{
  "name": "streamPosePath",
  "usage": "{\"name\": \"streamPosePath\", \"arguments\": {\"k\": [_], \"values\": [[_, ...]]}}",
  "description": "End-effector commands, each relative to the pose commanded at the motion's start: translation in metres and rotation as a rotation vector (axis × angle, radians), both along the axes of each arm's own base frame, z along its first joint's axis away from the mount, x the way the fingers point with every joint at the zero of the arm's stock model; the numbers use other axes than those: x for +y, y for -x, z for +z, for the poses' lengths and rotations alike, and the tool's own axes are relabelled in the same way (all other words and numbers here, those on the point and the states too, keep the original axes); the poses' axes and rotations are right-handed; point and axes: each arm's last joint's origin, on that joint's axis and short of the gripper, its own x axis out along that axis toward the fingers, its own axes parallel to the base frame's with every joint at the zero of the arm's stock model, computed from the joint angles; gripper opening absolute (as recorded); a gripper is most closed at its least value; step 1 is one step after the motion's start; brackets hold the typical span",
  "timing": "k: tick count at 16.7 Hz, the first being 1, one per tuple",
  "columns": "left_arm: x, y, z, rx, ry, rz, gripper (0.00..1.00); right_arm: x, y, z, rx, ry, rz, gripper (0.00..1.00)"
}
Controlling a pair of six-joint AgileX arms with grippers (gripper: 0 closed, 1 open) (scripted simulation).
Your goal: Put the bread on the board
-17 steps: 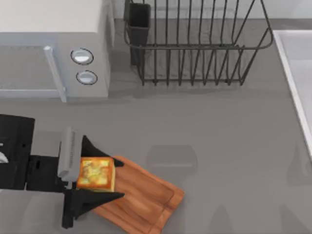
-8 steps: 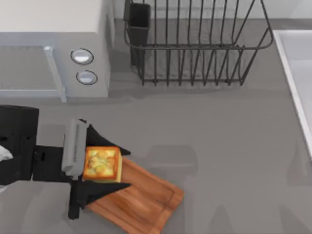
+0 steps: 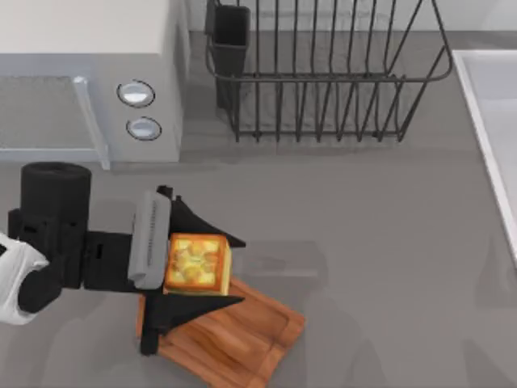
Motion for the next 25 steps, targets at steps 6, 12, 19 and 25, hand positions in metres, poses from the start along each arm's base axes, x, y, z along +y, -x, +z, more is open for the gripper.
{"name": "streamPosePath", "arguments": {"k": [6,12,19,25], "values": [[-0.003,0.010,-0.025,0.117,-0.057,0.062,0.00,0.000,0.000,0.000,0.000,0.000,0.000,1.00],[0.000,0.018,-0.037,0.181,-0.092,0.092,0.00,0.000,0.000,0.000,0.000,0.000,0.000,1.00],[0.000,0.018,-0.037,0.181,-0.092,0.092,0.45,0.000,0.000,0.000,0.000,0.000,0.000,1.00],[0.000,0.018,-0.037,0.181,-0.092,0.092,0.90,0.000,0.000,0.000,0.000,0.000,0.000,1.00]]}}
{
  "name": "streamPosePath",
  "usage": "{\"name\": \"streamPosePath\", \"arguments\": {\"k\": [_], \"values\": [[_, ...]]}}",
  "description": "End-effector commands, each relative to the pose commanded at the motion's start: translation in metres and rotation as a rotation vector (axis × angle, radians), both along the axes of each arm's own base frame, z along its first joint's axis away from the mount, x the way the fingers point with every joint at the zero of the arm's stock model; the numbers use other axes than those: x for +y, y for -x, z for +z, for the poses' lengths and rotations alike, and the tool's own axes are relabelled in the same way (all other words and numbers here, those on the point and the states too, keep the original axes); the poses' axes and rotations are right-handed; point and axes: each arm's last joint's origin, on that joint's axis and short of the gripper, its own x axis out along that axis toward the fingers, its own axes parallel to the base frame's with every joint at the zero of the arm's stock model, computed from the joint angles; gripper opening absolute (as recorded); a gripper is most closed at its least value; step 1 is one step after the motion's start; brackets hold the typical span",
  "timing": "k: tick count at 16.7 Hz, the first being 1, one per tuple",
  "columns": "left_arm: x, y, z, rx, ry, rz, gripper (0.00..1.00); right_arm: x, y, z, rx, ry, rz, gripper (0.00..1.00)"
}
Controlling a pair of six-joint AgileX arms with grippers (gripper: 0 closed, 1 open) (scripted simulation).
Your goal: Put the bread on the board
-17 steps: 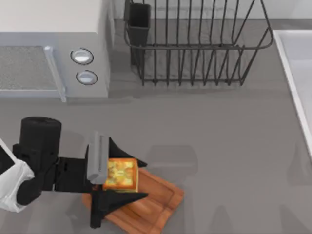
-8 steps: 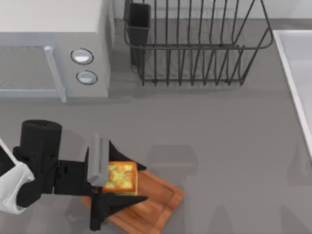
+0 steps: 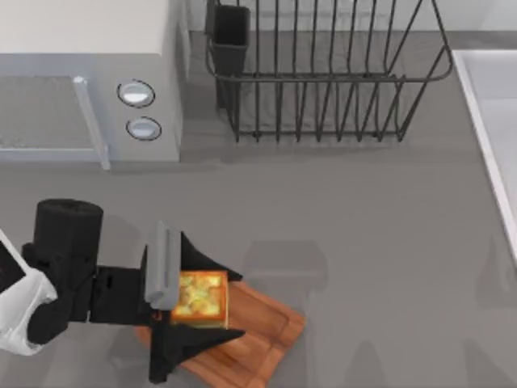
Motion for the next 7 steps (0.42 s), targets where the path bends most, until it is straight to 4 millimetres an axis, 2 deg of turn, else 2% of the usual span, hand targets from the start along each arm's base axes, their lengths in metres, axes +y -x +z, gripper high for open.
{"name": "streamPosePath", "arguments": {"k": [1,2,7], "values": [[0.0000,0.0000,0.0000,0.000,0.000,0.000,0.98,0.0000,0.0000,0.0000,0.000,0.000,0.000,1.00],[0.0000,0.0000,0.0000,0.000,0.000,0.000,1.00,0.0000,0.0000,0.0000,0.000,0.000,0.000,1.00],[0.0000,0.0000,0.0000,0.000,0.000,0.000,1.00,0.0000,0.0000,0.0000,0.000,0.000,0.000,1.00]]}}
